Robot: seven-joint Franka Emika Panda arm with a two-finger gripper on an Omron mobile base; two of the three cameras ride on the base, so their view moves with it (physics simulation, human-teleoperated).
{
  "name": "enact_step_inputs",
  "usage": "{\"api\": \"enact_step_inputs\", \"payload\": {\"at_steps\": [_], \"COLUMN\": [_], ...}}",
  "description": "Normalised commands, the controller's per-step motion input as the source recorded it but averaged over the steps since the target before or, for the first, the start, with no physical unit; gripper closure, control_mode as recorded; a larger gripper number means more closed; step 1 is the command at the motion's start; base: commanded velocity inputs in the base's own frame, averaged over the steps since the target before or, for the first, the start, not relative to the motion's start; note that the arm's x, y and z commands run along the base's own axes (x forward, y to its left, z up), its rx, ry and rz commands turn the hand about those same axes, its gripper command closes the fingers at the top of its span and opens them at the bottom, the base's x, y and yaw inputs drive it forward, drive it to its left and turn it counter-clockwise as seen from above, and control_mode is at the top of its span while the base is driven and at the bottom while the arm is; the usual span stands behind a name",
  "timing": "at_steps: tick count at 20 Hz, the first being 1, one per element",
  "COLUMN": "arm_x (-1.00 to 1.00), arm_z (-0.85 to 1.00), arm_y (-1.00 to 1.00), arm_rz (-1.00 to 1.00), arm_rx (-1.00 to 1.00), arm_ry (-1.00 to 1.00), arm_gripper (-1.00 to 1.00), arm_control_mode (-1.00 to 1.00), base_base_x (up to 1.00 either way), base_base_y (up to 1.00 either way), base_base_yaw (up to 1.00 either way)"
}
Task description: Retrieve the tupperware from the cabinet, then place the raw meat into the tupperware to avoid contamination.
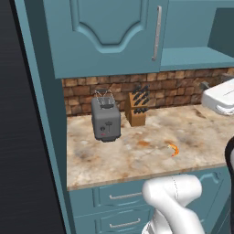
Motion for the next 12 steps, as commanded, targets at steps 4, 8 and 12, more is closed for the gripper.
{"api": "enact_step_inputs", "payload": {"at_steps": [4,8,12], "arm_x": [0.27,0.32,0.44], "arm_z": [0.05,0.08,0.00], "arm_y": [0.32,0.24,0.06], "arm_rz": [-0.01,-0.05,-0.04], "arm_rx": [0.00,0.00,0.00], "arm_ry": [-0.19,-0.06,0.00], "arm_gripper": [-1.00,-1.00,-1.00], "arm_control_mode": [-1.00,-1.00,-1.00], "base_base_x": [0.00,0.00,0.00], "base_base_y": [0.00,0.00,0.00], "base_base_yaw": [0.00,0.00,0.00]}}
